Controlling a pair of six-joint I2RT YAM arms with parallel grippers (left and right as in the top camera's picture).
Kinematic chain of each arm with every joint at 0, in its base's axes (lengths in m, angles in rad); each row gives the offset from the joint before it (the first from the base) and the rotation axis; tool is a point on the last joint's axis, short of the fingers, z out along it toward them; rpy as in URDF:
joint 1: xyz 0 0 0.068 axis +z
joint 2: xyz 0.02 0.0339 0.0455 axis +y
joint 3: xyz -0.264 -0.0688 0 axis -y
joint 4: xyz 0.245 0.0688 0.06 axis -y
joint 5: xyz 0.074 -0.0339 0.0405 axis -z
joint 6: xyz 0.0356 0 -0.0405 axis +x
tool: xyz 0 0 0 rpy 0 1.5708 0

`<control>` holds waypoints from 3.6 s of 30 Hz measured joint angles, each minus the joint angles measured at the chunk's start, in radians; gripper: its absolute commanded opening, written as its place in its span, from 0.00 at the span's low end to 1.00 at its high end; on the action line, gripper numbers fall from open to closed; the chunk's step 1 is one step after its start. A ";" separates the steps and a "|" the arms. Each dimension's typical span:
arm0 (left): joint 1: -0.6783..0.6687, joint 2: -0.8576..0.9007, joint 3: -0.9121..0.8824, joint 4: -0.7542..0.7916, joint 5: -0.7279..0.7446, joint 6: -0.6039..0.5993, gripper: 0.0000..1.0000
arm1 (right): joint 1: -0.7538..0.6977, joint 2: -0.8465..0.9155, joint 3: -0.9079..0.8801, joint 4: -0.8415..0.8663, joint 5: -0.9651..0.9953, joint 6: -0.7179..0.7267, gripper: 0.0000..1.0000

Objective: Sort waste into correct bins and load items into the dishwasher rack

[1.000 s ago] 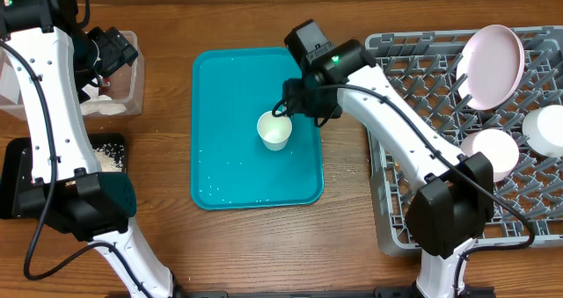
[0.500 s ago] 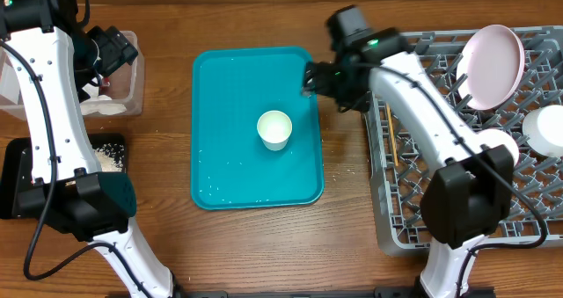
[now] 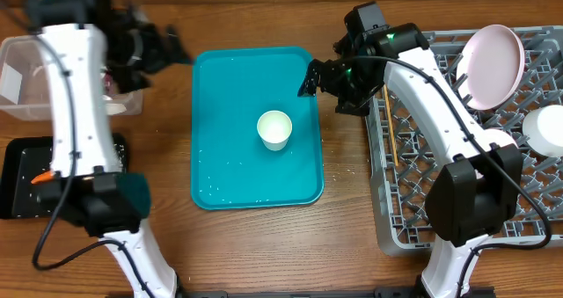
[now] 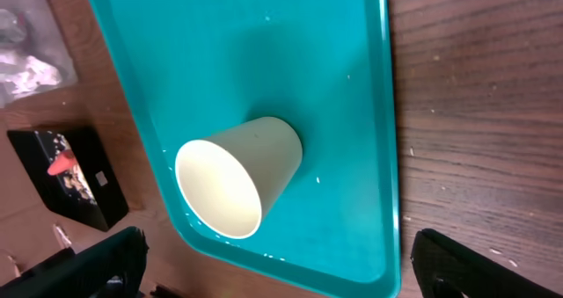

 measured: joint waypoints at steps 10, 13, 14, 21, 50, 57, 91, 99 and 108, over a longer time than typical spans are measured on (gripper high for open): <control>-0.268 0.019 -0.243 0.146 -0.057 0.105 1.00 | -0.078 -0.162 0.001 0.001 0.084 -0.010 1.00; -0.298 0.019 -0.286 0.178 -0.085 0.096 1.00 | -0.119 -0.209 0.007 0.004 0.128 -0.011 1.00; -0.304 0.019 -0.300 0.189 -0.098 0.082 1.00 | -0.134 -0.218 0.009 0.003 0.145 -0.012 1.00; -0.330 0.019 -0.463 0.299 -0.161 0.021 0.98 | -0.194 -0.221 0.011 0.003 0.193 -0.014 1.00; -0.389 0.020 -0.685 0.542 -0.183 -0.027 0.37 | -0.194 -0.221 0.011 0.003 0.199 -0.014 1.00; -0.389 0.020 -0.670 0.515 -0.183 -0.027 0.36 | -0.194 -0.221 0.011 0.003 0.199 -0.014 1.00; -0.354 0.000 -0.465 0.397 0.132 0.084 0.04 | -0.194 -0.221 0.011 0.003 0.199 -0.014 1.00; -0.151 -0.011 -0.465 0.541 0.684 0.166 0.04 | -0.194 -0.221 0.011 0.003 0.199 -0.014 1.00; -0.077 -0.011 -0.483 0.606 1.057 0.176 0.04 | -0.194 -0.221 0.011 0.079 0.131 0.037 1.00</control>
